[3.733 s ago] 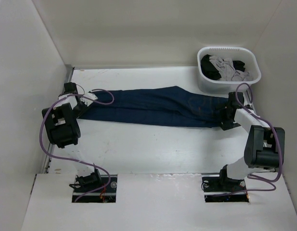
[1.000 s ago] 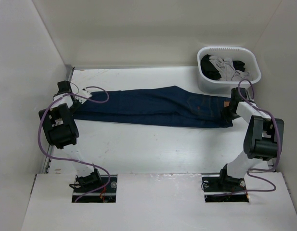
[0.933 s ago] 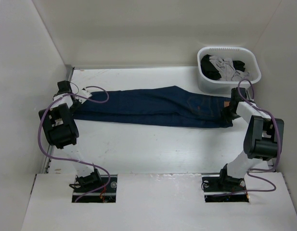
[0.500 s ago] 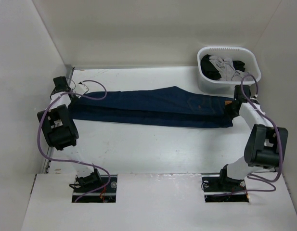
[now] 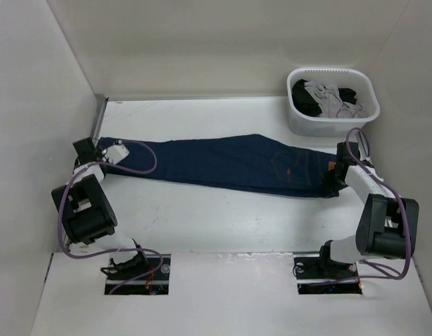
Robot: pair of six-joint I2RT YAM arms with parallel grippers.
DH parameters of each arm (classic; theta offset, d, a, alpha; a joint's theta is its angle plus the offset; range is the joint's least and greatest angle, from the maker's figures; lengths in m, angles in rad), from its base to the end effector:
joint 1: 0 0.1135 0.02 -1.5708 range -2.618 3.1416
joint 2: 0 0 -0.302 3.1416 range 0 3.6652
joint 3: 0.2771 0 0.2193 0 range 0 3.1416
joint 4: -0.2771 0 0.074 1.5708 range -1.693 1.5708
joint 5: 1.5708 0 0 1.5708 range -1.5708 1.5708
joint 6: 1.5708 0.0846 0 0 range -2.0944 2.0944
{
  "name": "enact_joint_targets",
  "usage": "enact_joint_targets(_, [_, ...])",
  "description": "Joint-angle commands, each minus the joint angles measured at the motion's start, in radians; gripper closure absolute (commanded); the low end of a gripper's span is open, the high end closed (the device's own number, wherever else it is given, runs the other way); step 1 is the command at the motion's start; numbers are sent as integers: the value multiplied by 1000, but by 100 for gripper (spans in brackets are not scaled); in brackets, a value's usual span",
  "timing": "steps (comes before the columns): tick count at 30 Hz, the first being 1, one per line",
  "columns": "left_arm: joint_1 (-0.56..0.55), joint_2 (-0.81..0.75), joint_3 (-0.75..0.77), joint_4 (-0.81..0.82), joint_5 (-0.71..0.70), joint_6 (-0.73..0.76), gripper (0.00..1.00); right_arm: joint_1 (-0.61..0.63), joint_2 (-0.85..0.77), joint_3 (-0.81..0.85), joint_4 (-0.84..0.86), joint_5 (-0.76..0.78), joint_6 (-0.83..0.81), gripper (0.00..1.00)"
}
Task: Fold and stack the trousers
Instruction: Fold the trousers
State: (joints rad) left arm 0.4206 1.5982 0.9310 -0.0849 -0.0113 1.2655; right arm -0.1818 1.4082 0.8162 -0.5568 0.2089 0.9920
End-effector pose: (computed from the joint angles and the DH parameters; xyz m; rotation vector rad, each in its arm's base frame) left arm 0.3163 0.1425 0.2236 1.0128 2.2679 0.8139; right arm 0.2366 -0.0613 0.2006 1.5304 2.1927 -0.0319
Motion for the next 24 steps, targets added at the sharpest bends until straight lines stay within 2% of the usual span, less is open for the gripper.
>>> enact_joint_targets(1, [68,32,-112,68,-18,103,98,8,12,-32,-15,11,25,89])
enact_joint_targets(4, [93,89,-109,112,-22,95,92,-8,9,-43,-8,-8,20,62])
enact_joint_targets(5, [93,100,-101,123,-26,89,87,-9,-3,-40,-6,-14,19,47])
enact_joint_targets(7, [90,103,-80,122,-33,83,72,-3,-38,-34,-15,-26,23,29])
enact_joint_targets(9, [90,85,-64,117,-33,69,64,-3,-83,-48,-26,-54,48,0])
enact_joint_targets(13, [96,23,-20,65,-29,48,46,-3,-152,-139,-32,-134,174,0])
enact_joint_targets(14, [99,13,-8,45,-27,46,44,-5,-156,-170,-22,-147,209,0])
enact_joint_targets(20, [137,-14,143,-155,5,14,43,-51,-49,-210,122,-151,241,0])
enact_joint_targets(24, [149,-27,284,-477,102,-5,44,-80,50,-177,182,-144,243,0])
